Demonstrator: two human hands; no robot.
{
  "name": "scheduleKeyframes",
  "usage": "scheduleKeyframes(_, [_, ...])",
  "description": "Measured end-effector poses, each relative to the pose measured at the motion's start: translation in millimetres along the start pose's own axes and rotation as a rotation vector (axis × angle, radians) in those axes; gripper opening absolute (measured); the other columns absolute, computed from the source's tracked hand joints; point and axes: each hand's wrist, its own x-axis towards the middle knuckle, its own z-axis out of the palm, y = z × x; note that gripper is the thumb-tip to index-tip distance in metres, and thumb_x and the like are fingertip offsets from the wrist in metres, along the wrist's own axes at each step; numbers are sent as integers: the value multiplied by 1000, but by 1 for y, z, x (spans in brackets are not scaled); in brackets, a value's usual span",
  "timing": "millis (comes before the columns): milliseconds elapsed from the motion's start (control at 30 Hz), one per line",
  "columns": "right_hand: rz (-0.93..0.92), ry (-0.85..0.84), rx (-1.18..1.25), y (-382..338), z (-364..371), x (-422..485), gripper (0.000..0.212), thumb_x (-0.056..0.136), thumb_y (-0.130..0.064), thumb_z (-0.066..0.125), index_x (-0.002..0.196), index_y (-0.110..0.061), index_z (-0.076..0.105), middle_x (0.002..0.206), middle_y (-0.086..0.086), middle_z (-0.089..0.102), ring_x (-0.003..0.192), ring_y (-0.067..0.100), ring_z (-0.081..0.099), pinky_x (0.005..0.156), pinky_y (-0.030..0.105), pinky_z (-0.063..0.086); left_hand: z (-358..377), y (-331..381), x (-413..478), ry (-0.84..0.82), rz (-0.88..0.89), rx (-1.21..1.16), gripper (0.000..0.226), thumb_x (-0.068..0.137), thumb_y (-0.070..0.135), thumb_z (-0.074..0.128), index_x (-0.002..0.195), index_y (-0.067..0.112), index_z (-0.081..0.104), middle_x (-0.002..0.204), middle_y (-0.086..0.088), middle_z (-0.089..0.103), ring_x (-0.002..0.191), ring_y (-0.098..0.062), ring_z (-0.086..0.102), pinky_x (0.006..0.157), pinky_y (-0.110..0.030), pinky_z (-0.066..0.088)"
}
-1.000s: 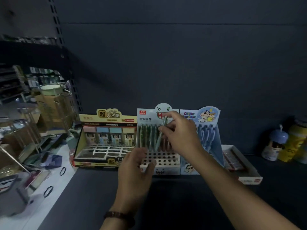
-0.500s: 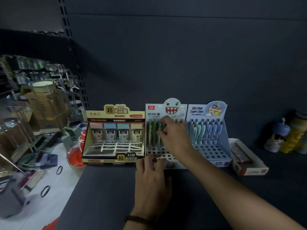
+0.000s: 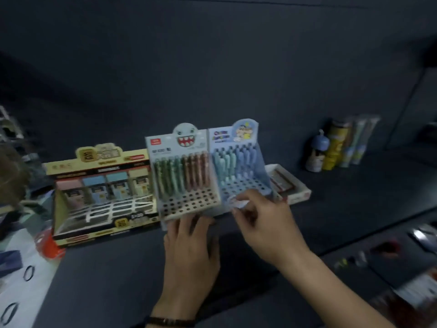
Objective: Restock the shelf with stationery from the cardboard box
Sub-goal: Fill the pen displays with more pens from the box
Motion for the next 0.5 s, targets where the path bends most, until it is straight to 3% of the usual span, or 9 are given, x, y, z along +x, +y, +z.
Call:
scheduleKeyframes(67, [65, 92, -27, 30, -33, -45, 16, 95, -42, 68, 106, -31, 69, 79, -12, 71, 74, 6, 68, 68, 33, 57, 1, 42, -10, -27, 149, -124, 24, 89, 25, 73, 109, 35, 65, 110, 8, 58, 104, -22, 55, 85, -39, 50])
scheduleKeyframes(167, [233, 120, -106, 81, -87, -119, 8, 95, -40, 68, 99, -32, 69, 84, -17, 70, 77, 3, 67, 70, 30, 56, 22, 124, -35, -145, 328, -184, 8, 98, 37, 63, 103, 41, 58, 99, 19, 56, 94, -9, 54, 77, -28, 51])
scheduleKeyframes(300, [640, -53, -275, 165, -160, -249, 21, 93, -54, 57, 99, -36, 65, 87, -15, 72, 87, 13, 70, 75, 38, 57, 94, 240, -97, -403, 535, -174, 7, 98, 44, 56, 101, 38, 56, 98, 15, 57, 92, -12, 55, 68, -34, 54])
scheduleKeyframes(400, [905, -132, -287, 212, -215, -369, 23, 93, -53, 57, 105, -34, 66, 91, -10, 74, 93, 18, 70, 81, 38, 57, 148, 320, -160, -643, 678, -150, 13, 98, 47, 57, 105, 36, 60, 103, 14, 59, 96, -15, 58, 73, -38, 56])
scheduleKeyframes(500, [1185, -108, -197, 238, -264, -505, 23, 99, -47, 60, 111, -29, 67, 94, -4, 75, 96, 20, 68, 81, 32, 52, 193, 393, -231, -871, 792, -163, 15, 98, 47, 58, 106, 36, 60, 106, 15, 59, 100, -13, 60, 77, -36, 55])
